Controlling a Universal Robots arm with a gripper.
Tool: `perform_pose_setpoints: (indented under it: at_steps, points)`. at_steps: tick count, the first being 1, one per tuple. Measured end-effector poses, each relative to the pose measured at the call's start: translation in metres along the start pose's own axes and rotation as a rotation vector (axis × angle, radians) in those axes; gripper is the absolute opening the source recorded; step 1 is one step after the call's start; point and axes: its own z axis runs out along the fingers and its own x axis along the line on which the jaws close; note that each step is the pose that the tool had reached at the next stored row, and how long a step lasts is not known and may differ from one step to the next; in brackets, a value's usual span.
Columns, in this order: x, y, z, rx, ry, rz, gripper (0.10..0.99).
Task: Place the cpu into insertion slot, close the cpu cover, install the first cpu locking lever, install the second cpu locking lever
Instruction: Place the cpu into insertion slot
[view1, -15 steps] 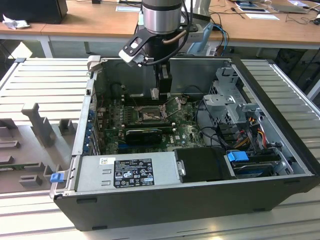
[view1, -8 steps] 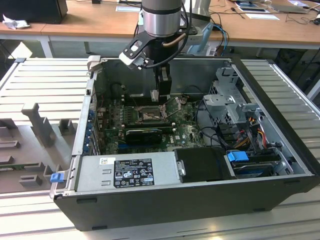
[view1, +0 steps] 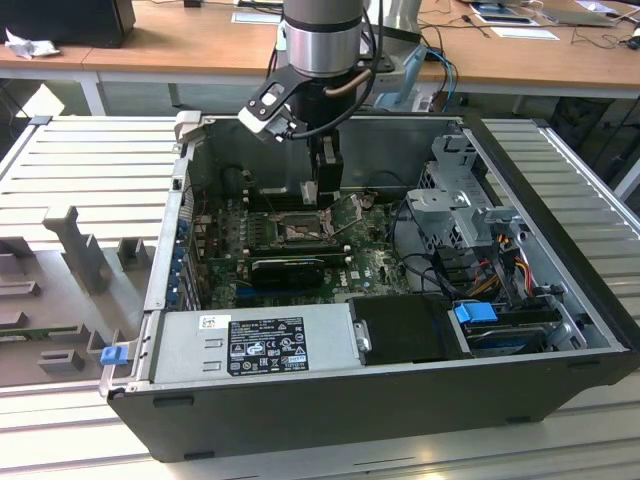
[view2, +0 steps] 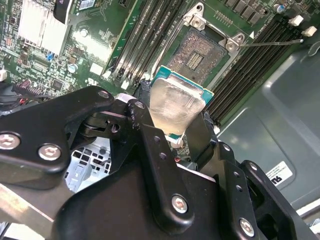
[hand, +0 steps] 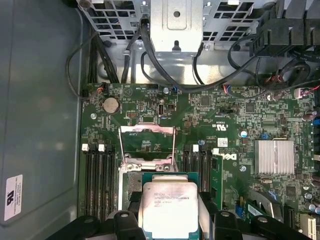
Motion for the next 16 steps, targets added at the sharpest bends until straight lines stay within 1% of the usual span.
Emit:
perform_pose_setpoints:
  at_steps: [5,8,16]
  points:
    - [0.0000,-0.0002,0.0022,0.000,0.0000,0.000,0.529]
    - [-0.0001,-0.0006,0.0074,0.000,0.0001,0.000,0.529]
    - [-0.0002,-0.0008,0.0111,0.000,0.0000,0.000,0.529]
